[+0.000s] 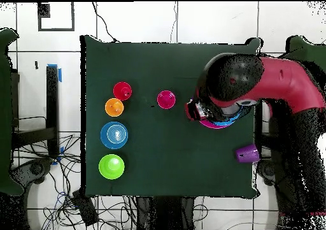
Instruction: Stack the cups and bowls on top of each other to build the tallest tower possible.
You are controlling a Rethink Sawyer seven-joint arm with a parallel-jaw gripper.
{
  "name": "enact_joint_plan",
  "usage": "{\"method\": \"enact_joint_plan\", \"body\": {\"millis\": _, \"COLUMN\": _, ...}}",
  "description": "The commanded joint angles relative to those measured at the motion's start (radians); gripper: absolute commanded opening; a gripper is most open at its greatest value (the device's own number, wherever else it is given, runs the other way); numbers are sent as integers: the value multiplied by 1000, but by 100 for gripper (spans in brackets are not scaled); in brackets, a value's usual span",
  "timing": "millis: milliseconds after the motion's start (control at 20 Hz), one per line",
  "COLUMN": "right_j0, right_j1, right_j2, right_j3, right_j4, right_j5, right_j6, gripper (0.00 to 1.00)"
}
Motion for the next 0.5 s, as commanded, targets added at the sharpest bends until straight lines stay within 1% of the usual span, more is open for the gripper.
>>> {"method": "enact_joint_plan", "body": {"millis": 50, "right_j0": 90, "right_j1": 1, "right_j2": -122, "right_j3": 129, "right_j4": -16, "right_j5": -246, "right_j6": 328, "gripper": 100}}
{"method": "enact_joint_plan", "body": {"millis": 150, "right_j0": 104, "right_j1": 4, "right_j2": -135, "right_j3": 137, "right_j4": -21, "right_j5": -281, "right_j6": 357, "gripper": 100}}
{"method": "enact_joint_plan", "body": {"millis": 350, "right_j0": 117, "right_j1": 3, "right_j2": -154, "right_j3": 173, "right_j4": -4, "right_j5": -353, "right_j6": 402, "gripper": 100}}
{"method": "enact_joint_plan", "body": {"millis": 500, "right_j0": 128, "right_j1": 3, "right_j2": -169, "right_j3": 186, "right_j4": -14, "right_j5": -393, "right_j6": 431, "gripper": 100}}
